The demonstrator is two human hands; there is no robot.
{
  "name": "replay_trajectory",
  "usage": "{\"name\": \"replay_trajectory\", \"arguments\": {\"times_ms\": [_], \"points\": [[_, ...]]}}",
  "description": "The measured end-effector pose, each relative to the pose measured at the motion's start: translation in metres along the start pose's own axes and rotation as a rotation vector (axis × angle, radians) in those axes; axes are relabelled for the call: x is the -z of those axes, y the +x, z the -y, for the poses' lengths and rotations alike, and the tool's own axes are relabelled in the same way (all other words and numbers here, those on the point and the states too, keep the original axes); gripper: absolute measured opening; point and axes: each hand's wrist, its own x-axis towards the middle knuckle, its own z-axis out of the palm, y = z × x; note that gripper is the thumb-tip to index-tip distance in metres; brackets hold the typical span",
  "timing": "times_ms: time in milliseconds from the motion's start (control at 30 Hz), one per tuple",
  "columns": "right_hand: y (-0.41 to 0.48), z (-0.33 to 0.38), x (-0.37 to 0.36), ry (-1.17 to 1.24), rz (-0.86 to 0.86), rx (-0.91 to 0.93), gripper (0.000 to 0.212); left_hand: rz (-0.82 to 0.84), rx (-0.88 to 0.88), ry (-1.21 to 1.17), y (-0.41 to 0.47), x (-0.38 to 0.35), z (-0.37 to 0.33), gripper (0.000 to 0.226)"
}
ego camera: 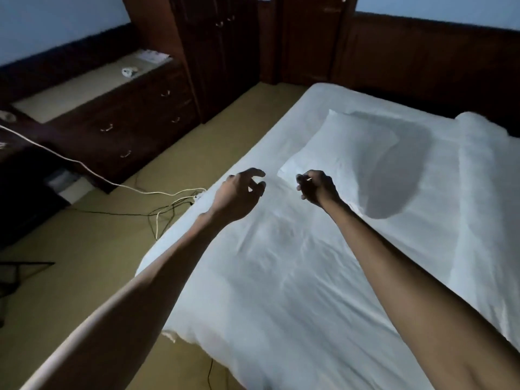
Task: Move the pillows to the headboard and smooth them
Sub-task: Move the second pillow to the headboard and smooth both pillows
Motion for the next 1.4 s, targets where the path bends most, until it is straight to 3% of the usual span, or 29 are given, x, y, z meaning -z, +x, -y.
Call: {"name": "replay_trajectory", "arguments": {"times_ms": [267,633,1000,1200,1400], "points": [[0.079,0.165,-0.131,-0.096,0.091,0.159,0.05,-0.122,0.171,0.136,0.049,0.127,0.134,0.039],[0.19,0.324,-0.257,-0.12,0.091,0.163,0.047,-0.163,0.181,0.12,0.146,0.249,0.28,0.036],[0.316,0.419,-0.389,-0.02,-0.055,-0.05,0.061,0.014,0.024,0.08,0.288,0.341,0.444,0.041],[0.354,0.463,-0.441,0.013,-0.1,-0.142,0.082,0.11,-0.056,0.05,0.355,0.383,0.503,0.036],[0.327,0.508,-0.405,0.012,-0.264,-0.234,0.044,0.196,-0.109,-0.013,0.407,0.379,0.511,0.048]]}}
